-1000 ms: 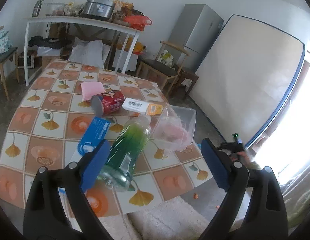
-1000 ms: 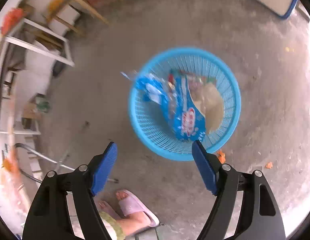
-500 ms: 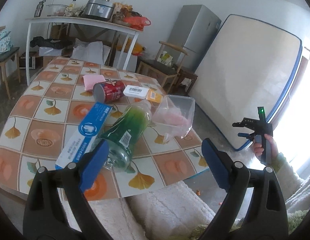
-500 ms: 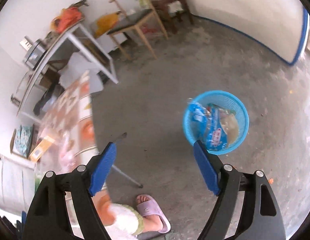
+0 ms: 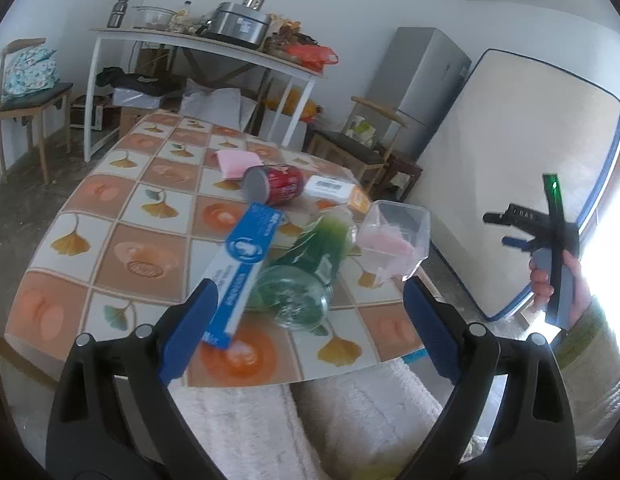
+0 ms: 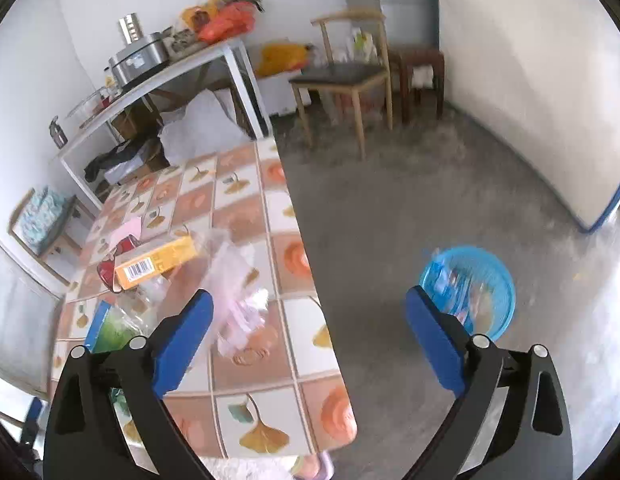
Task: Collect trash
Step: 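Grasp the clear plastic box rim with the right tool and lift it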
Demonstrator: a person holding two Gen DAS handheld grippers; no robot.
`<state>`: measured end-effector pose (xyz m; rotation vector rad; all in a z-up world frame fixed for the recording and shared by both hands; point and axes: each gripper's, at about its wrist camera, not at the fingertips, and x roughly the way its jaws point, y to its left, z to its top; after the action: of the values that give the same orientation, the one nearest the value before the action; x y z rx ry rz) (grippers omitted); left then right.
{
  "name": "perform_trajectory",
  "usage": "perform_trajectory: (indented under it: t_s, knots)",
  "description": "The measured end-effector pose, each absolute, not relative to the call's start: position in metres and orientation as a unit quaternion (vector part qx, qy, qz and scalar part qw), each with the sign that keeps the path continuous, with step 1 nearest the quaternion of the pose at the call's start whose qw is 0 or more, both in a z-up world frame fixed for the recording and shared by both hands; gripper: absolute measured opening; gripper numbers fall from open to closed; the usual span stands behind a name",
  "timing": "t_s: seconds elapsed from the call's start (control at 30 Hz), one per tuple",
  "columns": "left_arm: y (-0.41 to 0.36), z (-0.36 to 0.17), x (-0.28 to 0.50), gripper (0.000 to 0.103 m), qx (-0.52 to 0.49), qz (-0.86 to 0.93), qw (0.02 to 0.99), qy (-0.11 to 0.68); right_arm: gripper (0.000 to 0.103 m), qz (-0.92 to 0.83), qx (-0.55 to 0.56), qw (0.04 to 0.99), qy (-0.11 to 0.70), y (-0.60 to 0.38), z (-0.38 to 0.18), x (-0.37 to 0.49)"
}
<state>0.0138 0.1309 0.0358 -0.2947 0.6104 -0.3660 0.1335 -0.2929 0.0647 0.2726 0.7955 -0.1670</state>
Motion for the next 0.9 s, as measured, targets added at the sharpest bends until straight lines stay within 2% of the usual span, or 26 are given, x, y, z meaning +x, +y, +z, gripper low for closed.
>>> perform_trajectory:
  t_s: [0.47, 0.6, 0.9]
  knots:
    - [0.145, 0.032, 0.012, 0.09, -0.162, -0.173, 0.924, 0.301, 0.096, -0.105, -0.151, 0.937, 0.298, -0.184, 0.098, 0.12]
    - [0.145, 0.031, 0.013, 0.09, -0.161, -0.174, 0.922, 0.305, 0.096, -0.082, -0.154, 0.945, 0.276, -0.18, 0.108, 0.111]
    - [0.142, 0.03, 0.016, 0.09, -0.165, -0.176, 0.921, 0.306, 0.096, -0.035, -0.083, 0.961, 0.261, -0.192, 0.12, 0.105]
